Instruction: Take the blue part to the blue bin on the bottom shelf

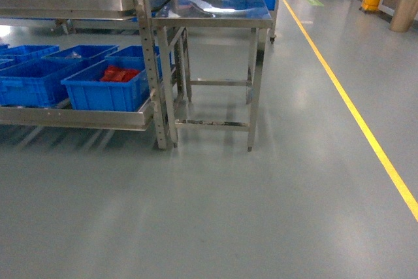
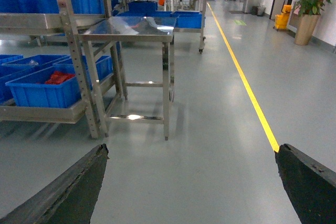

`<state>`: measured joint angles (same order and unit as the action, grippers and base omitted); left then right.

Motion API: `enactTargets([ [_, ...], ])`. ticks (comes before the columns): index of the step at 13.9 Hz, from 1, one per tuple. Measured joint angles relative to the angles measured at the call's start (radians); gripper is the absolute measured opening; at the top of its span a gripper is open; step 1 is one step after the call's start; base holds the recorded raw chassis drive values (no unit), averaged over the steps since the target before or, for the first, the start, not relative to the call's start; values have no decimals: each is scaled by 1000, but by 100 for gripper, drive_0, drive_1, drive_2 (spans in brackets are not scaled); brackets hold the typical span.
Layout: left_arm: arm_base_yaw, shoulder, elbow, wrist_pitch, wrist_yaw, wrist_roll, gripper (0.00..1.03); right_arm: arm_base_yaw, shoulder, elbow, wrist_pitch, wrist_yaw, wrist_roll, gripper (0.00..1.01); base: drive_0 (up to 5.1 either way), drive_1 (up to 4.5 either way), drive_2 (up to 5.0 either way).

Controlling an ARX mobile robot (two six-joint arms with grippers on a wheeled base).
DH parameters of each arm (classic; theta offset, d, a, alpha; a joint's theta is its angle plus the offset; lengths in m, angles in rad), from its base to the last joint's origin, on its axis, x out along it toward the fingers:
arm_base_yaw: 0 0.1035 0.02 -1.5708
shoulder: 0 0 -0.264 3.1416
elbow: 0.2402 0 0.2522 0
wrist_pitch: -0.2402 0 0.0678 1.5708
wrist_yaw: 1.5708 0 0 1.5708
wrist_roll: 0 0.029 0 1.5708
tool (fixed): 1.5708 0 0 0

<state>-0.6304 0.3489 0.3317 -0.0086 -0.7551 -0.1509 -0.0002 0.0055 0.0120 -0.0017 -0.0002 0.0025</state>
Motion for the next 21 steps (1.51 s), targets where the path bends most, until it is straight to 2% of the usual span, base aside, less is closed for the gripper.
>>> enactTargets([
  [21, 1, -1, 0, -4, 0, 0, 43, 0, 0, 0, -2, 0, 0, 98, 4, 401, -393],
])
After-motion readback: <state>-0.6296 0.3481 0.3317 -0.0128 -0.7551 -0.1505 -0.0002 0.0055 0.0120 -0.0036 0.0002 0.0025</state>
